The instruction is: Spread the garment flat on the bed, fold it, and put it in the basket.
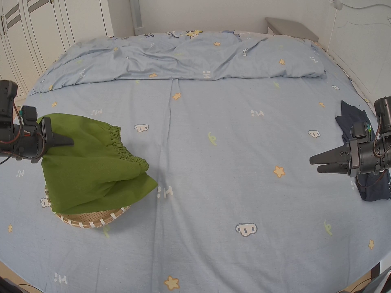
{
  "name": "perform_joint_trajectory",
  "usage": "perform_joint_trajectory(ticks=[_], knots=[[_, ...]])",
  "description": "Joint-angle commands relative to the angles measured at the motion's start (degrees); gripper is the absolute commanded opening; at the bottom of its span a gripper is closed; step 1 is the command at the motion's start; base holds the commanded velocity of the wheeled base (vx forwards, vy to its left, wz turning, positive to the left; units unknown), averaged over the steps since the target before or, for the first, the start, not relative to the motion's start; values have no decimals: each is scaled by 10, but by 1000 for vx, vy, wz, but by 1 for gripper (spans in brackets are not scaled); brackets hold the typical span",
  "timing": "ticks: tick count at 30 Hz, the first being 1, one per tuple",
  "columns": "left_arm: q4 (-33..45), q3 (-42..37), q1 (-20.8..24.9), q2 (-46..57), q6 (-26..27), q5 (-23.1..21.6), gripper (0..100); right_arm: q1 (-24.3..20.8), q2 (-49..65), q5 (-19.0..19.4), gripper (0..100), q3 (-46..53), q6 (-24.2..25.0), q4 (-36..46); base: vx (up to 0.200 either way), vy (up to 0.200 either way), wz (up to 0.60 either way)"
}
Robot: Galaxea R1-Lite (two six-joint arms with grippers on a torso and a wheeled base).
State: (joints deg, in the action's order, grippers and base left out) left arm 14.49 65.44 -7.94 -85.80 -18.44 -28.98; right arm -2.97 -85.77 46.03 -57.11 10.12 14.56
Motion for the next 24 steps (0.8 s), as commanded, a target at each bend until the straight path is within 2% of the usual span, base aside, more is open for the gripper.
perform_joint_trajectory(ticks=[1, 10, 21, 22, 24], knots=[[2, -30, -48, -83, 4, 4, 0, -4, 1, 0, 100, 2, 0, 0, 0, 0, 0], [1, -25, -54, -188, 19, 8, 0, -5, 9, 1, 100, 5, 0, 1, 0, 0, 0], [3, -8, -52, -205, 17, 30, 0, -5, 9, 1, 100, 5, 0, 1, 0, 0, 0], [3, -8, -52, -205, 17, 30, 100, -5, 9, 1, 100, 5, 0, 1, 0, 0, 0], [3, -7, -51, -193, 15, 31, 100, -5, 9, 0, 100, 5, 0, 1, 0, 0, 0]])
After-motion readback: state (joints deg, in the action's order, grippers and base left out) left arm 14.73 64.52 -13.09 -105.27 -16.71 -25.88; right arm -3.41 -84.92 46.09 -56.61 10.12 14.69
